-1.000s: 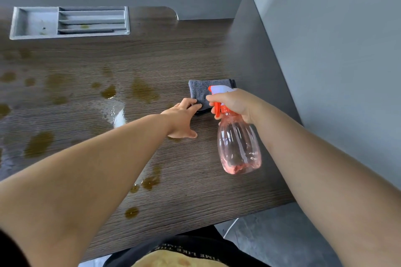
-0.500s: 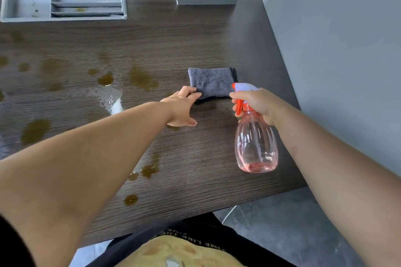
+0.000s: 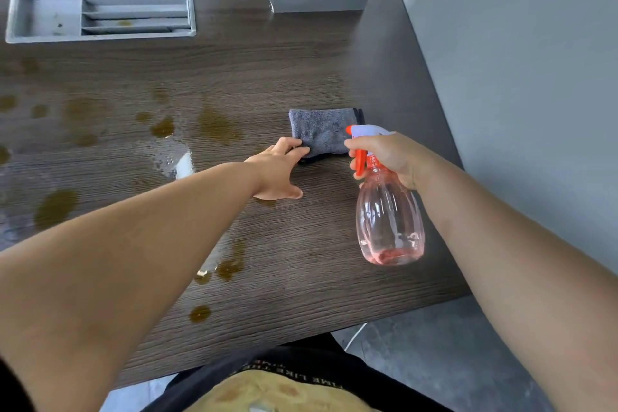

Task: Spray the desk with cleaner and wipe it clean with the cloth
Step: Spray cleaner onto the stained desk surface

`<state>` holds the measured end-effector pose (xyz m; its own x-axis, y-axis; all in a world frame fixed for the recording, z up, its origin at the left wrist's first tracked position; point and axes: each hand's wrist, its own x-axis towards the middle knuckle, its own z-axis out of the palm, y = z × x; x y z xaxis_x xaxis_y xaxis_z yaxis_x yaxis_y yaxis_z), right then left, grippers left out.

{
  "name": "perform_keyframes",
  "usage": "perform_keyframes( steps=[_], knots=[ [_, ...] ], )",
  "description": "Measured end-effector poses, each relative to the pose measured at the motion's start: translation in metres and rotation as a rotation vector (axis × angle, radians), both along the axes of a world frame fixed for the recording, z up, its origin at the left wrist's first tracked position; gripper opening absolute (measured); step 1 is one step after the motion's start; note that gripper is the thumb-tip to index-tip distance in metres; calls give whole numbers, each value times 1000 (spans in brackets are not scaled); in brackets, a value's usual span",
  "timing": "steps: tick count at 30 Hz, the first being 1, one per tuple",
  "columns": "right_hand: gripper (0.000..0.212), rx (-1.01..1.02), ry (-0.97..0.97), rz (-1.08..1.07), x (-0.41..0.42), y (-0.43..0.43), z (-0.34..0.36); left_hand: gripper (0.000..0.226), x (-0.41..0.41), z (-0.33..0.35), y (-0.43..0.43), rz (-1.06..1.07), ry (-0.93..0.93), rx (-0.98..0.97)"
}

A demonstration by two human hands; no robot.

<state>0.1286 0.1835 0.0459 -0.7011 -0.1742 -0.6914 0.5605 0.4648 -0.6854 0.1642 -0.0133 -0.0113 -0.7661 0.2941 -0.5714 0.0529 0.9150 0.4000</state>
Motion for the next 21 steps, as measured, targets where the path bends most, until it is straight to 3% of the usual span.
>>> perform_keyframes(
  steps=[5,11,17,21],
  knots=[
    [35,-30,94,4,5,17,-5,85,-2,1,5,37,23,-2],
    [30,-141,391,-80,8,45,2,82,-3,5,13,48,29,-38],
    [45,119,705,-196,1,64,5,78,-2,7,23,33,71,-109],
    [36,160,760,-362,-9,72,-3,80,0,5,25,31,72,-128]
  ],
)
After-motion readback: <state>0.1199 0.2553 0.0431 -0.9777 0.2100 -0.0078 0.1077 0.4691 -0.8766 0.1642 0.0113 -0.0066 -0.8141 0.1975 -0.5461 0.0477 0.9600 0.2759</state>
